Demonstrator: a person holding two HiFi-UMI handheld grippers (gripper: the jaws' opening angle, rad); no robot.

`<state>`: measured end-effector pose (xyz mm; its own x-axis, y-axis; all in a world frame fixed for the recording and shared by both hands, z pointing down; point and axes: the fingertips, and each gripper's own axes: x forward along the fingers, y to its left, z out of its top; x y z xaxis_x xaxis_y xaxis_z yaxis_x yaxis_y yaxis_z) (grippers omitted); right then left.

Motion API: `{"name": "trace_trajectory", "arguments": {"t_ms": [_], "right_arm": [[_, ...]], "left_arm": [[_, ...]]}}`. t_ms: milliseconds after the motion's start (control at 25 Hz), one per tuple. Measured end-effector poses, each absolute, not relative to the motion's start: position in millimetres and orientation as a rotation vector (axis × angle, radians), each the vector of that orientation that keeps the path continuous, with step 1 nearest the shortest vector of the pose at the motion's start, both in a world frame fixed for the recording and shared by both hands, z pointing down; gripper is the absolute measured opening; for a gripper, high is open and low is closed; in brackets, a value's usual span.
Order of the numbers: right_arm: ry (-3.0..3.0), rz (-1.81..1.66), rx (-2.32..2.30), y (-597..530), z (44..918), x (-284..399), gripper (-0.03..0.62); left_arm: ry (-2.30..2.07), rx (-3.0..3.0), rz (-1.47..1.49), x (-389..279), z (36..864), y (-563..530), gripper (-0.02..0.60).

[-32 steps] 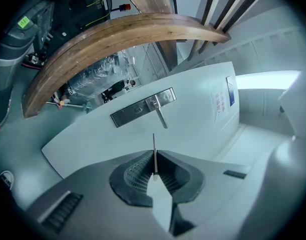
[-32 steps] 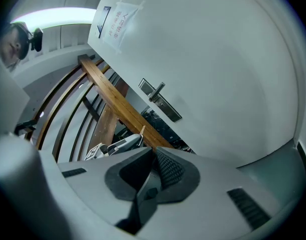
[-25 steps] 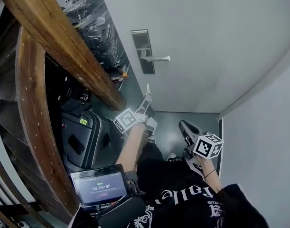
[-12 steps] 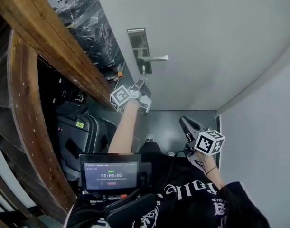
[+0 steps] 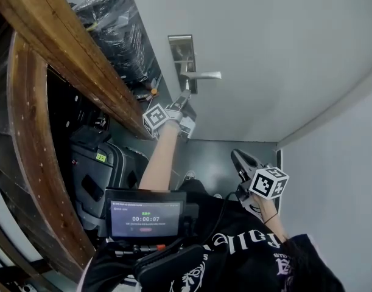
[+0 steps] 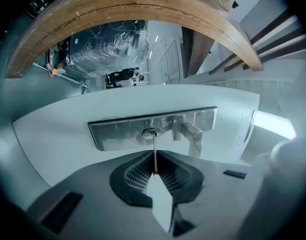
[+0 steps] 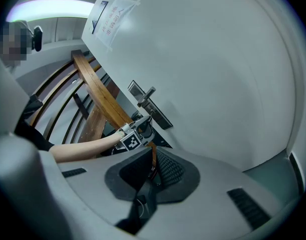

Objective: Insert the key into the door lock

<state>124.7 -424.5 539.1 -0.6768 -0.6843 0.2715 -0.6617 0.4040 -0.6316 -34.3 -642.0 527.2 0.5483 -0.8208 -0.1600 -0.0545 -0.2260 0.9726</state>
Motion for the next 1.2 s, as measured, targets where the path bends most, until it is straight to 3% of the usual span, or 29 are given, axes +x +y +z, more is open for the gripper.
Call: {"name": "trace_trajectory", "arguments": {"t_ms": [1200], "right_arm": [[2.764, -1.165, -1.155, -422, 556, 91, 0.034]], "left_arm": [[-0.709, 1.562, -0.755, -39, 519, -674, 0.025]]}}
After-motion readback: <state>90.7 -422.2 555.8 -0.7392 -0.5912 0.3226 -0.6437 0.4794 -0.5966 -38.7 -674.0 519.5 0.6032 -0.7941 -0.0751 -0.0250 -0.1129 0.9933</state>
